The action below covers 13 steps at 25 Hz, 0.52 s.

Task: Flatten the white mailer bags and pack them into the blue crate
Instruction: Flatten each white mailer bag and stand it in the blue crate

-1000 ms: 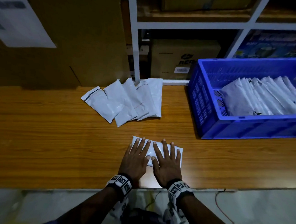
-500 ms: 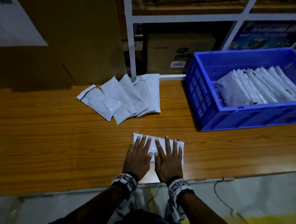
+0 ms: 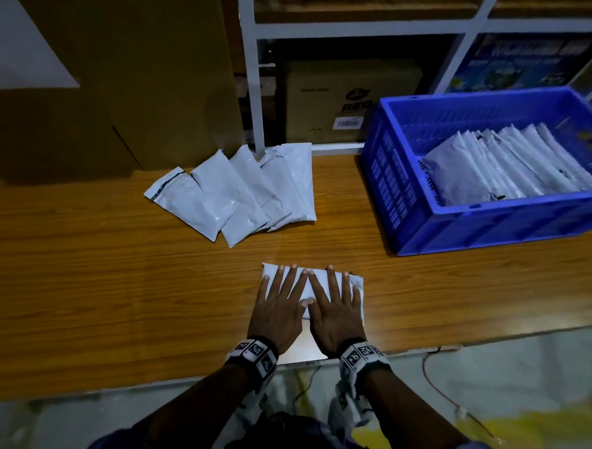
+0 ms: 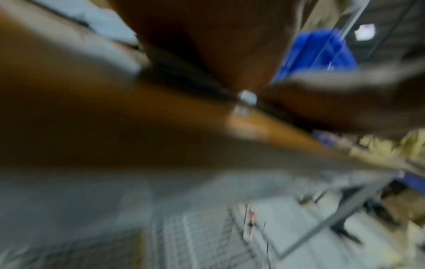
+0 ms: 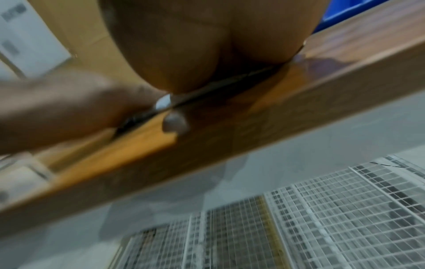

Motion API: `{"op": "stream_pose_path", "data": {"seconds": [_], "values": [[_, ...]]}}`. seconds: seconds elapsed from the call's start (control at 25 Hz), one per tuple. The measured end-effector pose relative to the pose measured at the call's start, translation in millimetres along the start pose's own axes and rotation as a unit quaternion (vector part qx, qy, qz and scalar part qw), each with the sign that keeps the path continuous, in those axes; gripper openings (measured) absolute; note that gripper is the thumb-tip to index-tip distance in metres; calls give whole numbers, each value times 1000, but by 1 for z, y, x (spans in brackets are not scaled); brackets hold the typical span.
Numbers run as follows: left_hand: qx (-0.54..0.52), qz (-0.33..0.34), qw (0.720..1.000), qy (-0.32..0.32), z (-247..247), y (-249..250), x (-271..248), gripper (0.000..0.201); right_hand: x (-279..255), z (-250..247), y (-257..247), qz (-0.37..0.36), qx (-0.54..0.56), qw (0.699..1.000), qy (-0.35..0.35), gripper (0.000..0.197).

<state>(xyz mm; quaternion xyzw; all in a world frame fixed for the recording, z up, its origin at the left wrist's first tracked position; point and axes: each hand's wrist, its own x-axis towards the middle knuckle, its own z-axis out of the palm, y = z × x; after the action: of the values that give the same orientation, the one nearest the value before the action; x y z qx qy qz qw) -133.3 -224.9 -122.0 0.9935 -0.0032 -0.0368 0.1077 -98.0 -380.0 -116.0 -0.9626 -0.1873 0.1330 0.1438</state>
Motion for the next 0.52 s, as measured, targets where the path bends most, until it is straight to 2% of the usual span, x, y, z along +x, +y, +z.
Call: {"op": "stream_pose_path", "data": {"seconds": [0.12,0.28,0.52], "values": [[-28,-22,999,-9,7,1,-4,59,-4,-5,1,-9,21,1000,-2,54],[-31,-27,999,-5,7,3,-4,58,-8,-2,-2,17,3,999,47,54],[-19,-18,1000,-10,5,1,0,60,-3,8,-1,28,-13,999,27,56]]}}
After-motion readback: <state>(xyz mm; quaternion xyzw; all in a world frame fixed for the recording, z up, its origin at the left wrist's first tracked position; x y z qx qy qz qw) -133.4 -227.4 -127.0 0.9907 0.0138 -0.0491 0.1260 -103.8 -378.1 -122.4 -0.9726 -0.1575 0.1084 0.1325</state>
